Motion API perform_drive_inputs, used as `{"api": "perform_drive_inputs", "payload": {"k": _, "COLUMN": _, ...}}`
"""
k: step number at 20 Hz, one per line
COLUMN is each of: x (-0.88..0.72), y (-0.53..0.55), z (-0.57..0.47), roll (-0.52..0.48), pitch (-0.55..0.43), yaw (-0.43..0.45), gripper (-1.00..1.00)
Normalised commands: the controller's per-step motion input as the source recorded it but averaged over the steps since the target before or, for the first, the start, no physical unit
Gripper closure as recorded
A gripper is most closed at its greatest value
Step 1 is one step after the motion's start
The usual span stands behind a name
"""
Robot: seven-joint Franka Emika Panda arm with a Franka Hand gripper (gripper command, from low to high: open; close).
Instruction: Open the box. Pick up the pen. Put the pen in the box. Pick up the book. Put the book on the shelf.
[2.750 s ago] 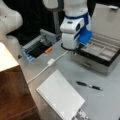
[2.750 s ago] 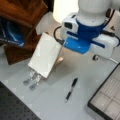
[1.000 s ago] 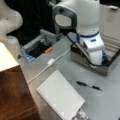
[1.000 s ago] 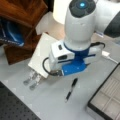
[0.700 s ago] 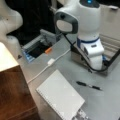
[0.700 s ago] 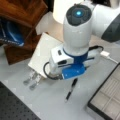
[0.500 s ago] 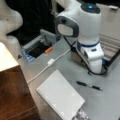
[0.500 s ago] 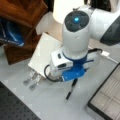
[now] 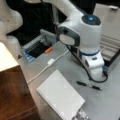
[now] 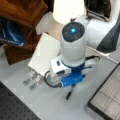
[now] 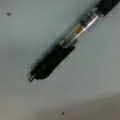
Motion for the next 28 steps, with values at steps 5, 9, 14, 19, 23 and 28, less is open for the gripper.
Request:
{"api": "perform_drive_inputs", "payload": {"k": 5, "x": 0.09, "y": -0.06, "z": -0.37, "roll": 0.041, "pitch": -0.094, "yaw": -0.141, "gripper": -1.0}}
{"api": "perform_drive_inputs", "payload": {"k": 9, "x": 0.04, "y": -0.06, "z": -0.26, "roll": 0.009, "pitch": -0.092, "yaw": -0.11, "gripper": -1.0}}
{"api": "perform_drive_inputs", "payload": {"k": 14, "x": 0.0, "y": 0.0, "z": -0.15, "roll": -0.021, "pitch": -0.094, "yaw": -0.106, "gripper": -1.0}}
{"api": "perform_drive_inputs", "payload": {"k": 19, "x": -0.02, "y": 0.02, "z": -0.13, "roll": -0.062, "pitch": -0.104, "yaw": -0.117, "gripper": -1.0}}
{"api": "perform_drive_inputs", "payload": {"k": 23, "x": -0.03, "y": 0.02, "z": -0.13, "roll": -0.11, "pitch": -0.104, "yaw": -0.085, "gripper": -1.0}}
{"api": "perform_drive_inputs", "payload": {"k": 28, "x": -0.07, "y": 0.0, "z": -0.11, "roll": -0.139, "pitch": -0.112, "yaw": -0.042, "gripper": -1.0}}
